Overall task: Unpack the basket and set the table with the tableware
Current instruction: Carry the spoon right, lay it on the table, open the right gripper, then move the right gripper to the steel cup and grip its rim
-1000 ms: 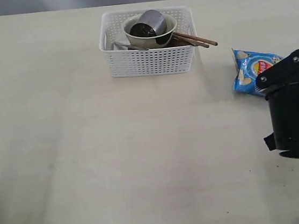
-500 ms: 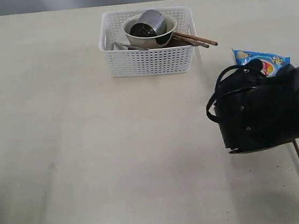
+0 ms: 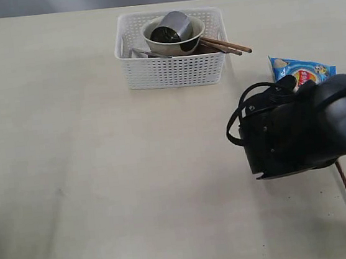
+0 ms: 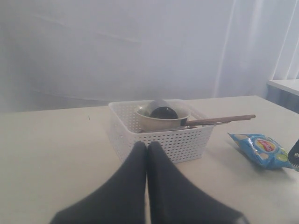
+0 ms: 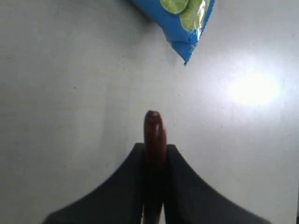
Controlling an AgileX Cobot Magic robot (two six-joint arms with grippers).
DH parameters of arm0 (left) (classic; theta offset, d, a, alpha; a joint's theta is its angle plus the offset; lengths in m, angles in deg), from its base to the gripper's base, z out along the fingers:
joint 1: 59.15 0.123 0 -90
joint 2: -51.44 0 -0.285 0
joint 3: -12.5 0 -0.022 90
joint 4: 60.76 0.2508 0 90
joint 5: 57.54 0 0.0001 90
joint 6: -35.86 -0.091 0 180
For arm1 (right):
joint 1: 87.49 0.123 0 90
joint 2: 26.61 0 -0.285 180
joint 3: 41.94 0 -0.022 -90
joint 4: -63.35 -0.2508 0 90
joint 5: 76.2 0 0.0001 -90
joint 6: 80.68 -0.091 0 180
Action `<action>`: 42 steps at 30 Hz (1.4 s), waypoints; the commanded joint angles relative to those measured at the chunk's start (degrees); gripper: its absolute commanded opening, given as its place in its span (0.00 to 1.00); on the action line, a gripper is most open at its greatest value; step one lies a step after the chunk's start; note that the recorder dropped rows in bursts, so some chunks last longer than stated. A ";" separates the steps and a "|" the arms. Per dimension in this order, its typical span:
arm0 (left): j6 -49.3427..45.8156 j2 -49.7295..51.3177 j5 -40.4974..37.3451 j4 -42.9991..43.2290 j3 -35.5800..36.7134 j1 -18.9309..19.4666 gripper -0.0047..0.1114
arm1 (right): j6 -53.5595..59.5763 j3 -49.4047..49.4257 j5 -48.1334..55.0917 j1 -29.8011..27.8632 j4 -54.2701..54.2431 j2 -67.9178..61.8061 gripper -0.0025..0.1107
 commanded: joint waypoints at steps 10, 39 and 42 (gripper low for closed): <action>0.03 -0.23 -0.08 -0.21 0.18 0.11 0.04 | -1.62 -0.22 0.48 -0.47 0.91 -0.10 0.25; 0.03 -0.23 -0.08 -0.21 0.18 0.11 0.04 | 23.79 -25.27 -14.76 -8.28 -6.81 13.41 0.18; 0.03 -0.23 -0.08 -0.21 0.18 0.11 0.04 | 41.65 -31.83 -21.30 -16.24 -25.56 11.58 0.02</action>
